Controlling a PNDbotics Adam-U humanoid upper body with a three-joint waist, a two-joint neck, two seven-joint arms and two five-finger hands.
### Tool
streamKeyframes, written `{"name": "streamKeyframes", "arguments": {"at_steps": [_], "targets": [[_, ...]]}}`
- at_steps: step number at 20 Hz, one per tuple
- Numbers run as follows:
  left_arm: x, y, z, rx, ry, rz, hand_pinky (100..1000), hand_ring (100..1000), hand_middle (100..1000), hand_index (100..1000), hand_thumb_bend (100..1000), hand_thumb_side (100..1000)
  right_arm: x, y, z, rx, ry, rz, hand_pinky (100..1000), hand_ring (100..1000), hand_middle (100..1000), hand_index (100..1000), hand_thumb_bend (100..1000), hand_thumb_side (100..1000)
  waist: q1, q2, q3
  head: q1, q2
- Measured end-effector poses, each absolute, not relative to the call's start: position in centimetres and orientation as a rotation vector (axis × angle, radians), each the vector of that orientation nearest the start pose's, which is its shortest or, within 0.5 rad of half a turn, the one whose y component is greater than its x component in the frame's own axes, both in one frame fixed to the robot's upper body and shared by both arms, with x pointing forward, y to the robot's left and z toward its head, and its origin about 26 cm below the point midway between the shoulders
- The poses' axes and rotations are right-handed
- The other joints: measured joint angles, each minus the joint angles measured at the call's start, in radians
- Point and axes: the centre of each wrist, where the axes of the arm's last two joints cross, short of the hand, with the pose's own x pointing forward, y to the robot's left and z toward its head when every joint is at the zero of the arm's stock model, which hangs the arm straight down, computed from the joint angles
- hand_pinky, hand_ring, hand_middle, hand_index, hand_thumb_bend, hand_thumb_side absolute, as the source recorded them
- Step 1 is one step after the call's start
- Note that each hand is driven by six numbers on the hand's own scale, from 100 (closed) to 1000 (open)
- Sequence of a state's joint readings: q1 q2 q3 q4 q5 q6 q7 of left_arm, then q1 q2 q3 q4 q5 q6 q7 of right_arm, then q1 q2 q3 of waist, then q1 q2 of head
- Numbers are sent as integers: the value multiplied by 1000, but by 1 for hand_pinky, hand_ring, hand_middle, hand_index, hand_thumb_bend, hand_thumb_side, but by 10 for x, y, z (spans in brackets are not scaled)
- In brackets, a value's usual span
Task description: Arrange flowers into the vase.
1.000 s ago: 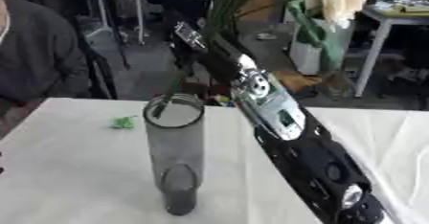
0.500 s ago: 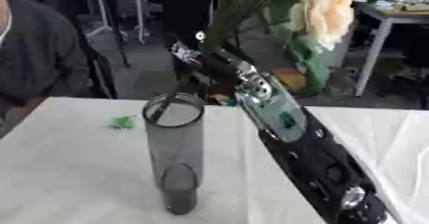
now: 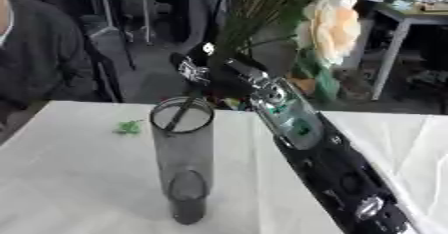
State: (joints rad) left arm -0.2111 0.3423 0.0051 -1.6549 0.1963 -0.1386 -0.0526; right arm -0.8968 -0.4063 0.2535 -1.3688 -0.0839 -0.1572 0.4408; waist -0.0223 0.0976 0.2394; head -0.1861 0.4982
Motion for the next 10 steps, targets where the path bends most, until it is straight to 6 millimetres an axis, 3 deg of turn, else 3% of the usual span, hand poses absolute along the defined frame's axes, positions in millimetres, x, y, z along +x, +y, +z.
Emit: {"name": "streamKeyframes", "arguments": {"at_steps": [10], "targets": [[324,304,92,21,-1974,-232,761,814,771,805,1000,741,429,-200,254,153,-2047,1292,154,466,348,421,100,780,-3,-2,-2,3,0]]}}
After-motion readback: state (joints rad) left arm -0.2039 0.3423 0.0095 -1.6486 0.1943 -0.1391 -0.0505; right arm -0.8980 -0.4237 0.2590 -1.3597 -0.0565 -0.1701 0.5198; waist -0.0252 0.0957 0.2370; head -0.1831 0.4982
